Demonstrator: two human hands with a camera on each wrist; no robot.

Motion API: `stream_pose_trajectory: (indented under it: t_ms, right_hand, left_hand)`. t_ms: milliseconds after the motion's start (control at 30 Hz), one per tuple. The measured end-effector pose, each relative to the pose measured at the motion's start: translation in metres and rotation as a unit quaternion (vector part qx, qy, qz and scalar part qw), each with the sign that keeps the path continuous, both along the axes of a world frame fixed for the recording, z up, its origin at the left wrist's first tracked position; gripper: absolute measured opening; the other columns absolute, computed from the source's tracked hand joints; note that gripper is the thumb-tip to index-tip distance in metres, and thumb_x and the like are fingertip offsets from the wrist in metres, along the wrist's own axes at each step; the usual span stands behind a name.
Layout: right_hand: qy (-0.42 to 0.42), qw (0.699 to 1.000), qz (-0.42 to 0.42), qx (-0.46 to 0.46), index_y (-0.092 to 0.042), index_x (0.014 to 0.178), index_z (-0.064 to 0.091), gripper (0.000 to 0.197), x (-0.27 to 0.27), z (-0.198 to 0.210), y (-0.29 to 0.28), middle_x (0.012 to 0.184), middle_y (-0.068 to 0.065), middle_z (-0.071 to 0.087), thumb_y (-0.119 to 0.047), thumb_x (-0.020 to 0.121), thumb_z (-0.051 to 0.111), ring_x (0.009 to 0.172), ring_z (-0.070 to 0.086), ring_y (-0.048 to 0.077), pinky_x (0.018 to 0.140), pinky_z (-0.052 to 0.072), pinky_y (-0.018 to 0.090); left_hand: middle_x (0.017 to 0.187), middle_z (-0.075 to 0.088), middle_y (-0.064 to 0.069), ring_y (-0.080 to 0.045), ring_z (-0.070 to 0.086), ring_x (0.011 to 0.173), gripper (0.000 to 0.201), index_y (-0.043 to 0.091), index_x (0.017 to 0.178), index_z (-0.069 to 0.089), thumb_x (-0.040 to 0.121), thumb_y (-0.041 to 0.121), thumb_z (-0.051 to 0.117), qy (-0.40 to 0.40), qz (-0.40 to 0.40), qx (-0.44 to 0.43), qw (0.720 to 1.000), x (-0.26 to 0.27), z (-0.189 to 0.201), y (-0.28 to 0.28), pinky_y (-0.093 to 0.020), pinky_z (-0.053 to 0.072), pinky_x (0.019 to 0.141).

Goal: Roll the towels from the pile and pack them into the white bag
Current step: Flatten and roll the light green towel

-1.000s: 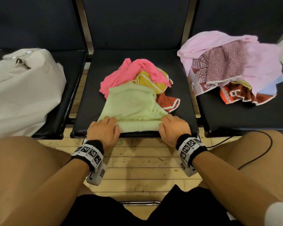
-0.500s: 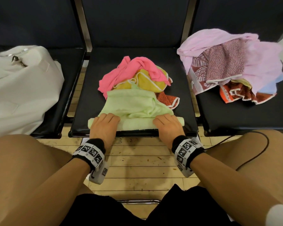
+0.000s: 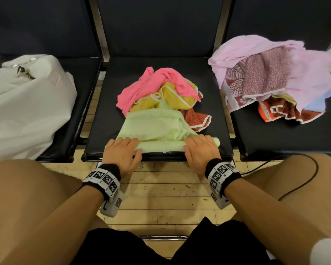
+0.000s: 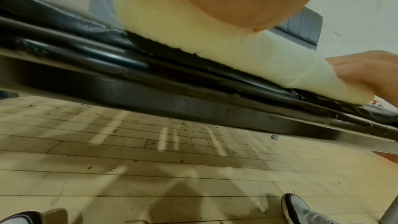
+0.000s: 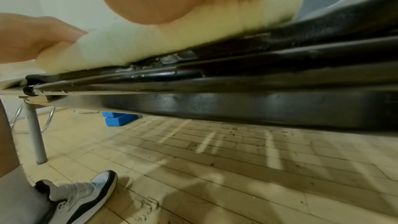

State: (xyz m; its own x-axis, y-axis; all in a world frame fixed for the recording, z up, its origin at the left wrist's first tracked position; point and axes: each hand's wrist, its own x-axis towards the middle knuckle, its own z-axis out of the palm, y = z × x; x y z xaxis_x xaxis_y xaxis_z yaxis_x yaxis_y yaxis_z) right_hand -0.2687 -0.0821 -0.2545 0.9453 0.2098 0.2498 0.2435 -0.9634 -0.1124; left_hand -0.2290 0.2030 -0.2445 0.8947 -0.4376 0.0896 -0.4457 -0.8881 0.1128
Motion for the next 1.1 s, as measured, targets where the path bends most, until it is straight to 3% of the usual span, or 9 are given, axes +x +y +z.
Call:
stream_pose_trajectory:
  t_ms: [200,400,500,567,667,733,800,900,1100]
  right_hand:
    - [0.041,0.998,-0.051,0.005,-0.013,0.096,0.065,0.036,0.004,0.004,0.005,0.087,0.006,0.065,-0.038,0.088,0.041,0.067,0.057,0.03,0.065,0.043,0.038]
    - [0.078,0.991,-0.106,0.003,-0.015,0.116,0.059,0.052,0.006,0.006,0.008,0.119,0.005,0.06,-0.05,0.085,0.037,0.088,0.056,0.03,0.071,0.05,0.04]
    - [0.025,0.994,-0.107,0.009,-0.014,0.111,0.06,0.044,0.007,0.007,0.007,0.126,0.008,0.057,-0.046,0.082,0.049,0.093,0.056,0.031,0.077,0.048,0.042]
    - [-0.046,0.998,-0.05,0.009,-0.013,0.099,0.063,0.026,0.009,0.004,0.006,0.111,0.007,0.062,-0.033,0.083,0.058,0.093,0.056,0.03,0.08,0.042,0.042]
    - [-0.102,0.994,0.023,0.003,-0.012,0.083,0.062,0.007,0.009,-0.003,0.008,0.086,0.005,0.06,-0.01,0.08,0.067,0.076,0.054,0.029,0.073,0.036,0.038]
    - [-0.094,0.995,0.037,0.02,-0.012,0.084,0.063,0.006,0.007,-0.005,0.008,0.085,0.005,0.061,-0.009,0.08,0.066,0.076,0.053,0.027,0.073,0.039,0.037]
    - [-0.05,0.997,0.046,0.045,-0.013,0.092,0.064,0.011,0.001,-0.003,0.007,0.092,0.003,0.061,-0.019,0.083,0.061,0.084,0.054,0.026,0.079,0.044,0.038]
    - [-0.001,0.999,0.04,0.036,-0.014,0.103,0.063,0.028,-0.003,-0.003,0.004,0.103,0.002,0.062,-0.031,0.081,0.066,0.095,0.054,0.025,0.093,0.044,0.039]
    - [-0.035,0.998,0.035,0.043,-0.013,0.102,0.066,0.019,0.003,-0.005,0.002,0.096,0.003,0.065,-0.026,0.089,0.059,0.092,0.056,0.027,0.096,0.039,0.038]
  left_hand:
    - [0.084,0.059,-0.006,-0.031,0.057,0.071,0.046,0.012,0.095,0.061,0.095,0.044,0.028,0.01,0.028,0.003,1.0,0.001,0.003,-0.006,-0.036,0.035,0.064]
    - [0.104,0.058,-0.004,-0.028,0.053,0.092,0.043,0.02,0.108,0.062,0.093,0.049,0.033,-0.001,0.073,0.031,0.997,0.001,0.004,-0.007,-0.046,0.038,0.087]
    - [0.112,0.058,-0.005,-0.03,0.054,0.103,0.028,0.021,0.11,0.063,0.093,0.039,0.05,-0.033,0.074,-0.006,0.997,0.002,0.005,-0.011,-0.052,0.033,0.101]
    - [0.107,0.06,-0.006,-0.031,0.056,0.097,0.018,0.018,0.102,0.067,0.085,0.019,0.07,-0.068,0.028,-0.021,0.997,0.0,0.002,-0.017,-0.048,0.037,0.092]
    - [0.093,0.063,-0.005,-0.03,0.055,0.08,0.031,0.014,0.094,0.066,0.071,-0.002,0.079,-0.072,-0.025,-0.039,0.996,0.001,-0.005,-0.02,-0.04,0.04,0.071]
    - [0.091,0.065,-0.005,-0.031,0.058,0.079,0.025,0.014,0.096,0.066,0.076,0.004,0.077,-0.053,-0.038,-0.054,0.996,0.0,-0.005,-0.02,-0.041,0.046,0.068]
    - [0.094,0.067,-0.003,-0.03,0.06,0.083,0.015,0.015,0.099,0.066,0.088,0.026,0.065,-0.026,-0.041,-0.072,0.996,-0.005,-0.004,-0.019,-0.041,0.049,0.072]
    - [0.105,0.067,-0.002,-0.026,0.057,0.097,0.047,0.016,0.111,0.065,0.084,0.053,0.054,0.029,-0.04,-0.054,0.997,-0.009,-0.006,-0.017,-0.043,0.051,0.082]
    - [0.104,0.058,-0.008,-0.026,0.047,0.093,0.045,0.012,0.111,0.065,0.09,0.046,0.045,-0.007,-0.046,-0.048,0.998,0.003,-0.007,-0.003,-0.043,0.048,0.074]
